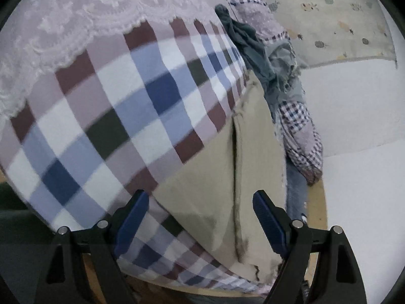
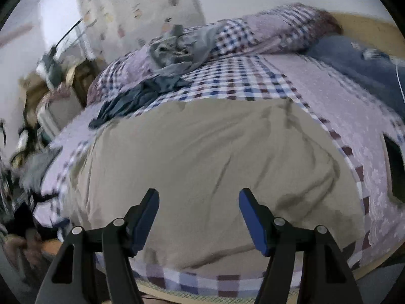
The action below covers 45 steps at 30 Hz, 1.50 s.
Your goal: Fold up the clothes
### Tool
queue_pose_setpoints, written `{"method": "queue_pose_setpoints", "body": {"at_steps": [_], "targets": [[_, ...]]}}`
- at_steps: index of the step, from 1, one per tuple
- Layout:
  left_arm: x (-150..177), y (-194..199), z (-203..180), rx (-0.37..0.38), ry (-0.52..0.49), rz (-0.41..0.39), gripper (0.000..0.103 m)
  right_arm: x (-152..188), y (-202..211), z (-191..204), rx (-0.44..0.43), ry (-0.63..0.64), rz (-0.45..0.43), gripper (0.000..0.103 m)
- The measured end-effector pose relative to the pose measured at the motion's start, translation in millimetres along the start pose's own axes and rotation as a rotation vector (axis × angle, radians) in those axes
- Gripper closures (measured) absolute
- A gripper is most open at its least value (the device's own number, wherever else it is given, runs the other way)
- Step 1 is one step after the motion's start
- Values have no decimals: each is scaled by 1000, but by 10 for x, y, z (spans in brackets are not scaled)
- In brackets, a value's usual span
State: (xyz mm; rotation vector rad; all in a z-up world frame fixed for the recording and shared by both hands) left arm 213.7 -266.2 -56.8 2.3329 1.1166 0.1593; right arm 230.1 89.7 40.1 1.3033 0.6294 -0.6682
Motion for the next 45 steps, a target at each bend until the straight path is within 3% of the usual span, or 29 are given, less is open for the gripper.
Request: {"method": "queue_pose_setpoints", "body": {"at_steps": [3, 9, 14, 20, 24, 26, 27, 29, 30, 35, 41, 43, 45], "targets": [[-22, 4, -24, 74, 5, 20, 16, 159, -19, 557, 19, 214, -19, 34], [-108, 76, -45, 212, 47, 21, 16, 637, -177, 1677, -83, 575, -29, 34], [-125, 24, -172, 300, 40, 81, 16, 907, -385, 2311, -145, 778, -52, 34], [-104, 35, -321, 376, -16, 146, 16, 907, -676, 2666, -184, 803, -60, 35], [-168, 81, -312, 404, -9, 131, 16, 803, -904, 2742, -146, 780, -58, 38], [-221, 114, -275, 418, 12, 107, 16, 776, -957, 2768, -136, 776, -56, 45], [-236, 126, -236, 412, 24, 99, 16, 760, -977, 2779, -130, 778, -59, 50], [-250, 144, -144, 386, 48, 87, 16, 727, -1012, 2799, -118, 782, -65, 79], [-257, 154, -98, 374, 60, 81, 16, 707, -1015, 2804, -115, 783, -69, 101], [-278, 69, 25, 308, 106, 92, 16, 602, -905, 2811, -133, 757, -104, 101], [-235, -41, -140, 277, 22, 119, 17, 550, -781, 2894, -155, 770, -137, 101], [-244, -31, -143, 262, 9, 83, 29, 564, -784, 2910, -154, 780, -137, 101], [-233, 14, -87, 245, 10, 60, 62, 588, -795, 2913, -153, 788, -131, 101]]}}
Point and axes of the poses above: each gripper's, at about its wrist camera, not at the fingertips, and y roughly against the way its jaws point, z to its left, x to its underside, the point moved 3 cm from there along -y, roughly the way its jaws point
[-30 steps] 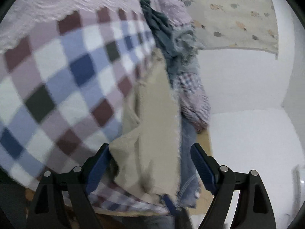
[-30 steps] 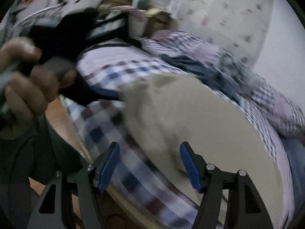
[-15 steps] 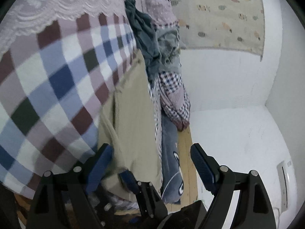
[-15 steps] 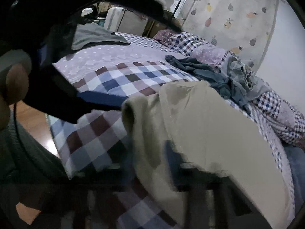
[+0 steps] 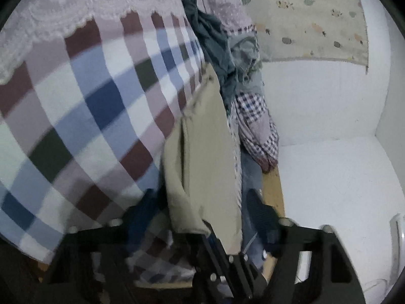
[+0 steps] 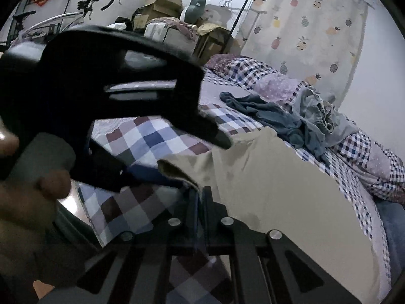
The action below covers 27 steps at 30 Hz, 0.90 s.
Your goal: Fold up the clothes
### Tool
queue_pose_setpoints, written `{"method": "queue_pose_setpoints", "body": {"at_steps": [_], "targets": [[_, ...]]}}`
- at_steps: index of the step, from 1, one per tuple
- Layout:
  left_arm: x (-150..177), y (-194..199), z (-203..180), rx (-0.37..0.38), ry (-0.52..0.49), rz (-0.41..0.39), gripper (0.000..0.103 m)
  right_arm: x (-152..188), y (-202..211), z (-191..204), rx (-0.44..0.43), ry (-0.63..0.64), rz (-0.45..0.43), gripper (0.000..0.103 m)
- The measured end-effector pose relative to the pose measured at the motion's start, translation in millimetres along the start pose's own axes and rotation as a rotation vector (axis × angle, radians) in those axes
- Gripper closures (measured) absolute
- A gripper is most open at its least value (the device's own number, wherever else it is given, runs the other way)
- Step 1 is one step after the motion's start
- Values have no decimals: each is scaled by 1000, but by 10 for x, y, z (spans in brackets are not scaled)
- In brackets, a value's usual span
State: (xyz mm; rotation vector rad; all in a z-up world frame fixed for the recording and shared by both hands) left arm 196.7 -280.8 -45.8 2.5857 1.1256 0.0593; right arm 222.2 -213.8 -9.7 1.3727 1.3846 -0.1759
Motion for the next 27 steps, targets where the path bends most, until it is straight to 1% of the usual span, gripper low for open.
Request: {"method": "queue_pose_setpoints", "body": {"at_steps": [1, 2, 3, 4, 5, 6, 7, 9, 12, 15, 18, 22, 23, 24, 25, 27], "targets": [[11, 26, 32, -10, 2, -5, 72, 10, -5, 6, 1, 3, 3, 101], [22, 48, 68, -21, 5, -8, 88, 23, -11, 11, 7, 7, 7, 101], [35, 73, 92, -31, 5, -13, 95, 36, -16, 17, 19, 11, 11, 101], [36, 70, 79, -35, 2, -20, 95, 48, -23, 22, 33, 16, 16, 95], [33, 74, 55, -36, -6, -31, 96, 57, -37, 19, 57, 21, 22, 88], [30, 91, 30, -34, -18, -42, 97, 66, -44, 14, 80, 24, 25, 65], [26, 110, 4, -30, -30, -51, 97, 68, -43, 8, 98, 26, 22, 47], [20, 111, -50, -15, -47, -52, 98, 59, -39, -16, 121, 28, 7, 40], [26, 120, -130, 16, -73, -43, 98, 50, -89, -41, 142, 33, 23, 39], [-2, 143, -219, 66, -87, -52, 99, 14, -163, -97, 160, 31, 35, 39], [-33, 128, -260, 105, -84, -45, 99, -60, -226, -147, 178, 34, 33, 39], [-60, 66, -342, 147, -93, -30, 99, -168, -348, -243, 189, 30, 47, 42], [-67, 38, -372, 157, -97, -27, 99, -188, -388, -264, 192, 30, 56, 44], [-75, 19, -384, 162, -97, -24, 99, -205, -426, -285, 193, 30, 64, 50], [-82, 11, -380, 163, -94, -23, 99, -215, -457, -302, 191, 30, 70, 58], [-107, 6, -356, 169, -75, -27, 99, -237, -515, -340, 196, 36, 81, 68]]}}
Point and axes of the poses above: each gripper's, at about its wrist camera, not at the fingertips, and y roughly against the way its jaws point, z to its left, x to its underside, the point moved 3 cm from there along -y, roughly the way its jaws point
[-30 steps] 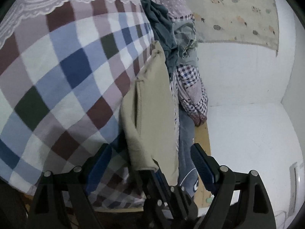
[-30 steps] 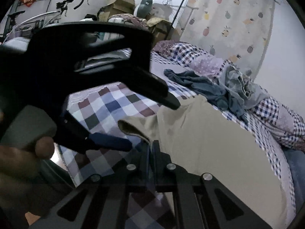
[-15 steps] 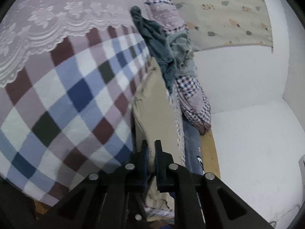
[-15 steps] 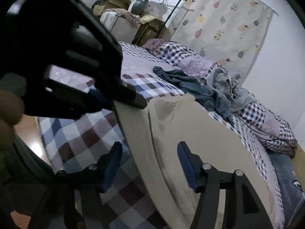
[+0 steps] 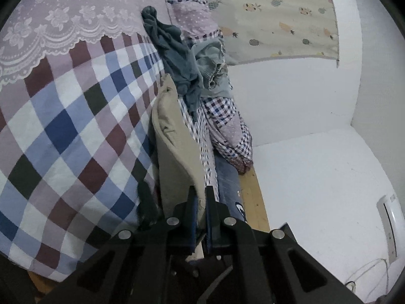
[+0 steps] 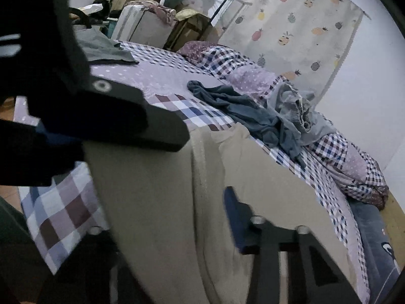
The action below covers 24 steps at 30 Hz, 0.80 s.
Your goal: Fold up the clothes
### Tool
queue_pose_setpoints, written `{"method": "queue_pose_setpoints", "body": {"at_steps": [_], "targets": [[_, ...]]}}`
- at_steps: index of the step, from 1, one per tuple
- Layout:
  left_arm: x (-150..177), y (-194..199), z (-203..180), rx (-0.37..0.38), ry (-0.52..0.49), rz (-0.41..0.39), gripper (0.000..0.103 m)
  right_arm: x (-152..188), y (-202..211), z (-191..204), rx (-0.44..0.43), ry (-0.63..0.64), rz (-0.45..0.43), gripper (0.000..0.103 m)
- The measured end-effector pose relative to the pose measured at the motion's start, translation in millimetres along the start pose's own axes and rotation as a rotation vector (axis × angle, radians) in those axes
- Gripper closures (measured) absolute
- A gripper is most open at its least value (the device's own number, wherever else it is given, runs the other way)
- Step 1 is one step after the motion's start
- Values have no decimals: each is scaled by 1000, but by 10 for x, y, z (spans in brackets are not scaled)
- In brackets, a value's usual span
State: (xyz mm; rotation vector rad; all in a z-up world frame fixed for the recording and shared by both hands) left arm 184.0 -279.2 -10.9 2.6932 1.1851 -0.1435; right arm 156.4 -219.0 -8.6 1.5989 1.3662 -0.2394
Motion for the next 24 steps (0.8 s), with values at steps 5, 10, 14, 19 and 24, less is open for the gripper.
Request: {"method": "queue_pose_setpoints", "body": {"at_steps": [5, 10, 14, 19, 24], "targets": [[-23, -19, 50, 5, 29, -5, 99, -11, -100, -74, -21, -5, 21, 99], [-12, 12, 134, -41, 56, 5, 98, 29, -112, -115, -96, -21, 29, 100], [-18, 3, 133, -87, 44, 7, 86, 53, -92, -223, -142, -66, 38, 100], [-77, 14, 23, -179, -38, -49, 33, 74, -7, -348, -168, -114, 32, 100], [-182, 26, 34, -153, -13, -76, 20, 89, 71, -460, -171, -149, 33, 100]]}}
Point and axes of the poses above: each gripper's, at about its wrist camera, not at the fingertips, and y roughly against the way its jaws point, z to its left, x to its underside, the point moved 3 cm from there along -y, roughly the way its jaws point
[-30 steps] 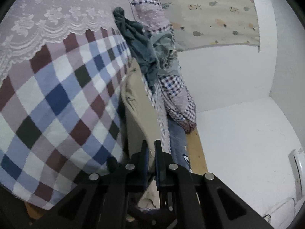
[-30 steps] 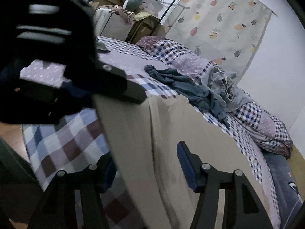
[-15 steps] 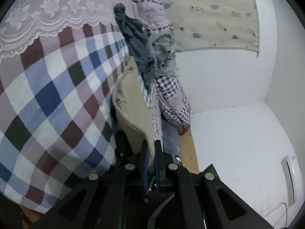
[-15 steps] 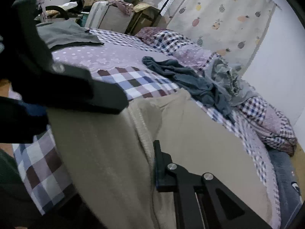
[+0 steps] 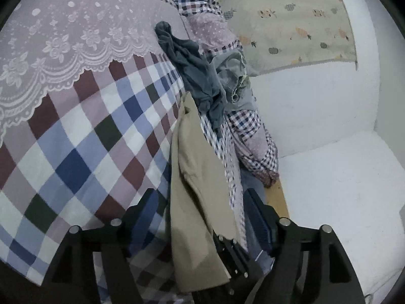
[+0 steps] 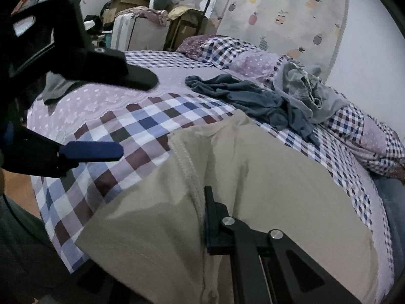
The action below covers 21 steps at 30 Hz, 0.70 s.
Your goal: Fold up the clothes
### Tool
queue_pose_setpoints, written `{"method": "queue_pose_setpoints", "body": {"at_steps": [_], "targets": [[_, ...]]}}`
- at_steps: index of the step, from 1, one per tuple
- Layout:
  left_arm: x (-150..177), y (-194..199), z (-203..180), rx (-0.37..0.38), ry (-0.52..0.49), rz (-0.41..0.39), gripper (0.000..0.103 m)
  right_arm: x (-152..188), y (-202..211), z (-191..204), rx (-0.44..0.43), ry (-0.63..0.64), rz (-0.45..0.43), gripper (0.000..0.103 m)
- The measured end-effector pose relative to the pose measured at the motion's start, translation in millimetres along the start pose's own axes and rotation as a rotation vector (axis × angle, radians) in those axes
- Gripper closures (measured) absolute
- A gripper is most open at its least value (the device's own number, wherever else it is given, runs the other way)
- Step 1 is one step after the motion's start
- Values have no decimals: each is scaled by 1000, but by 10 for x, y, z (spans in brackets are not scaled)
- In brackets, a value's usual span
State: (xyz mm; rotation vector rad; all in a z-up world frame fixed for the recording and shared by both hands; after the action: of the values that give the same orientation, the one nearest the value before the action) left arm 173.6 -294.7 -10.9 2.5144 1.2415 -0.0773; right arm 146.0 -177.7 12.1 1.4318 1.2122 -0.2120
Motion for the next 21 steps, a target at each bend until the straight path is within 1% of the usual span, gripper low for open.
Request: {"method": "queue_pose_setpoints", "body": {"at_steps": [2, 4, 5, 7, 11, 16, 21], "targets": [[-52, -40, 40, 4, 26, 11, 19, -9, 39, -26, 1, -8, -4, 100], [-96, -141, 43, 1, 42, 47, 19, -21, 68, -41, 0, -16, -7, 100], [-116, -191, 33, -12, 34, 63, 19, -26, 81, -45, -2, -19, -8, 100], [-165, -282, -7, -35, 5, 95, 19, -35, 108, -45, -7, -22, -12, 100], [-219, -435, -114, -42, -71, 159, 19, -51, 158, -48, -17, -28, -17, 100], [-292, -762, -175, -117, -156, 259, 19, -60, 200, -87, -29, -55, -20, 100], [-357, -1041, -232, -131, -207, 340, 19, -55, 215, -83, -45, -70, -15, 100]]}}
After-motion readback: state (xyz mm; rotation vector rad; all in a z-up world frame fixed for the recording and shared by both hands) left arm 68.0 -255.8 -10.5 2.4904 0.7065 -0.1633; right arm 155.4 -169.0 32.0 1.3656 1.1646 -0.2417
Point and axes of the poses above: each gripper's, at about its wrist camera, not at the fingertips, and y roughly against the way its jaws point, z to its left, x to its underside, the point moved 3 cm from there along -y, roughly the way its jaws point
